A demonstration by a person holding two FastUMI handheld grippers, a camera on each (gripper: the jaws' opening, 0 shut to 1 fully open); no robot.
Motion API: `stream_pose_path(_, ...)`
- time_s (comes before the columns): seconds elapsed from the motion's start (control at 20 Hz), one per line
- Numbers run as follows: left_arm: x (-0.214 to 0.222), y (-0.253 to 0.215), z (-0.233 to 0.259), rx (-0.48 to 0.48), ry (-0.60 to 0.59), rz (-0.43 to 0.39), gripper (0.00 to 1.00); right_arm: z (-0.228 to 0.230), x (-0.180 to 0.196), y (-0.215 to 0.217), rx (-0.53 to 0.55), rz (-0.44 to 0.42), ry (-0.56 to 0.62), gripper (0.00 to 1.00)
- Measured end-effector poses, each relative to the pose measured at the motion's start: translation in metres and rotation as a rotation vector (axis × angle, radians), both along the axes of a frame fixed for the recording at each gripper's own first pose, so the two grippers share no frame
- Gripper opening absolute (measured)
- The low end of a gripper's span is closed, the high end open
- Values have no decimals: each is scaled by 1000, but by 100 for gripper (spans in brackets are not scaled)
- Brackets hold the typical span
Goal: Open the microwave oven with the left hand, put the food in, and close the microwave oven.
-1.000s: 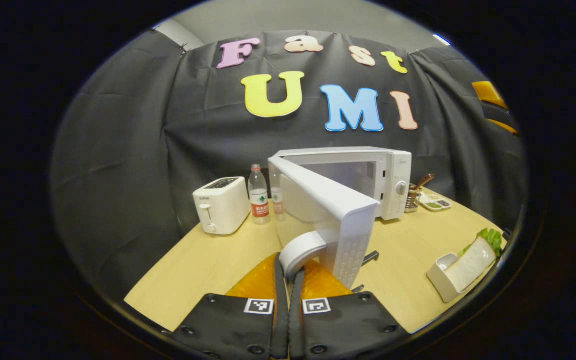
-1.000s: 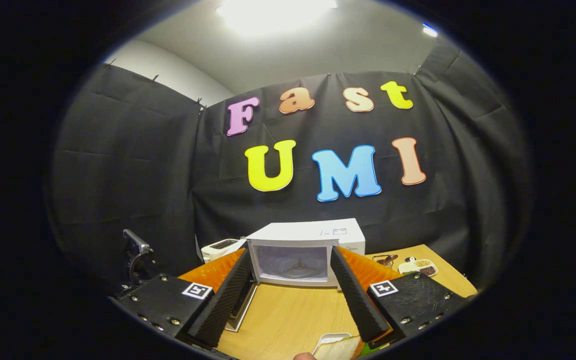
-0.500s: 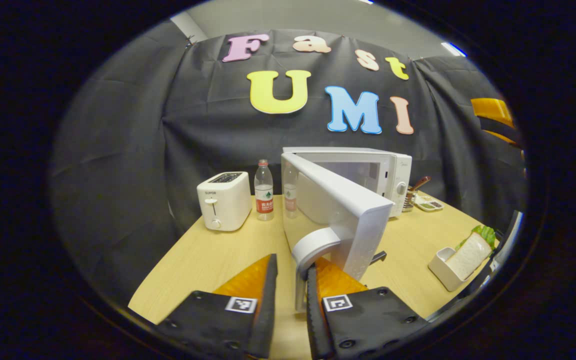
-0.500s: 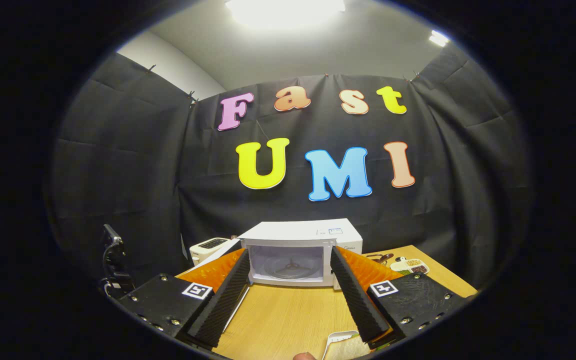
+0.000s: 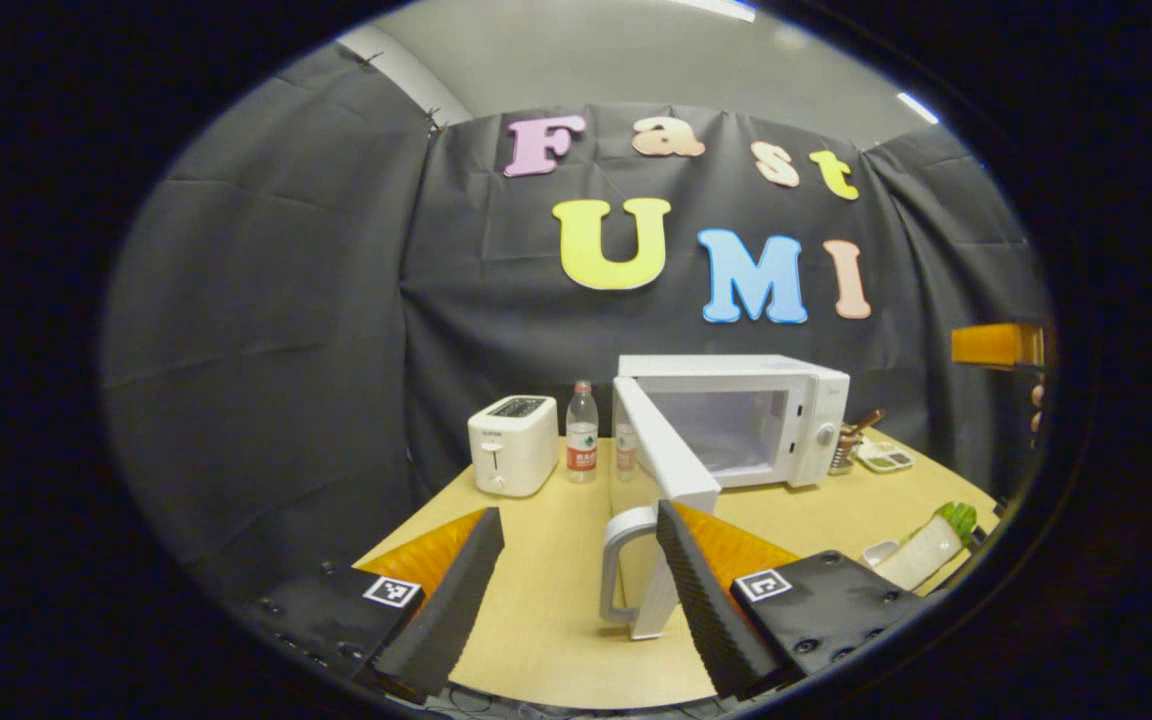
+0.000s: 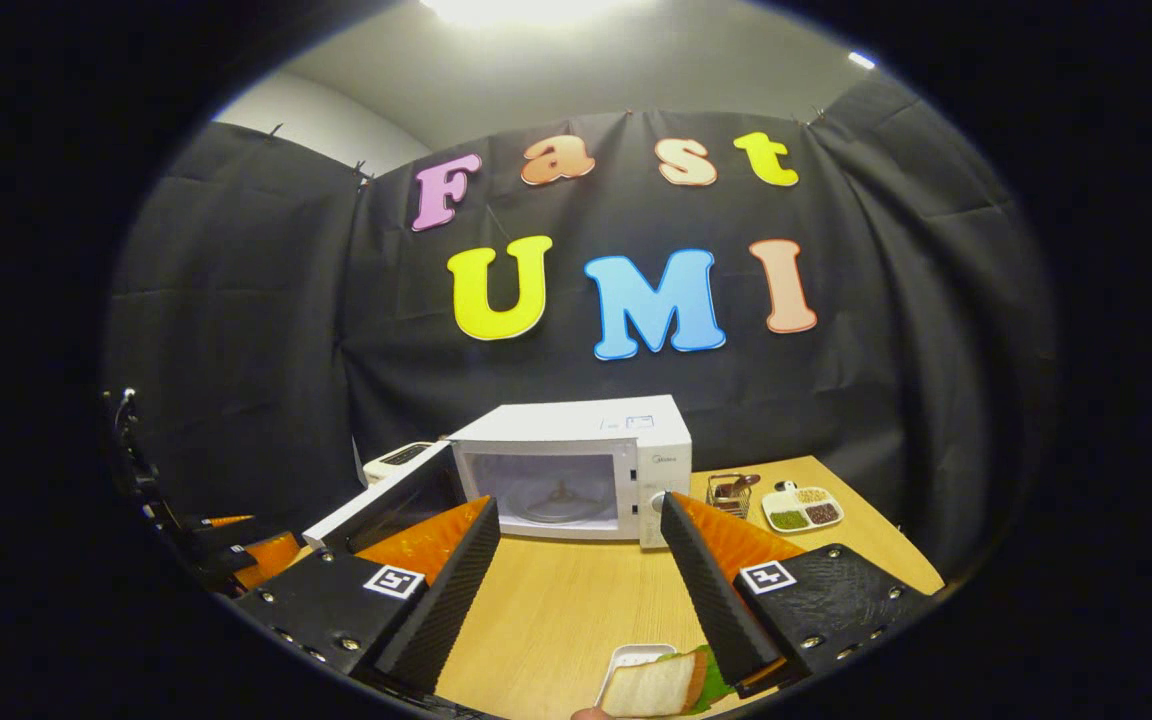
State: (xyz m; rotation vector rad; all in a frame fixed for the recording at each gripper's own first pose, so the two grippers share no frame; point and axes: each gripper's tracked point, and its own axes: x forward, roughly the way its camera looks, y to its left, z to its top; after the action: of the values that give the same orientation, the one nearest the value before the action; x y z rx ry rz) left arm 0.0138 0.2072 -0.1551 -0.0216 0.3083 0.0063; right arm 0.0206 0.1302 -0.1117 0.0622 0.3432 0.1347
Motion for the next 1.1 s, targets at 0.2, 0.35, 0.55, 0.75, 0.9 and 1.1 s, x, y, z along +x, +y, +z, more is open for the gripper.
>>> stream_pose_path(0.2, 4, -16, 56, 6, -87, 39, 98, -32, -2, -31, -2, 8, 115, 99)
stream_pose_path(0.35, 0, -34, 84, 16, -132, 34, 95, -61, -11, -45, 22, 34, 218, 99)
stream_pose_path(0.55, -1, -56, 104, 46, -167, 29, 97, -94, -24, -65, 61, 46, 337, 98)
stream_pose_path(0.75, 4, -74, 110, 39, -178, 34, 96, -125, -40, -80, 135, 41, 479, 98)
stream_pose_path(0.9, 7, -85, 111, 40, -177, 35, 97, -151, -56, -87, 203, 33, 609, 99)
stream_pose_path(1.1, 9, -97, 107, 42, -168, 43, 96, -177, -75, -96, 251, 21, 728, 99)
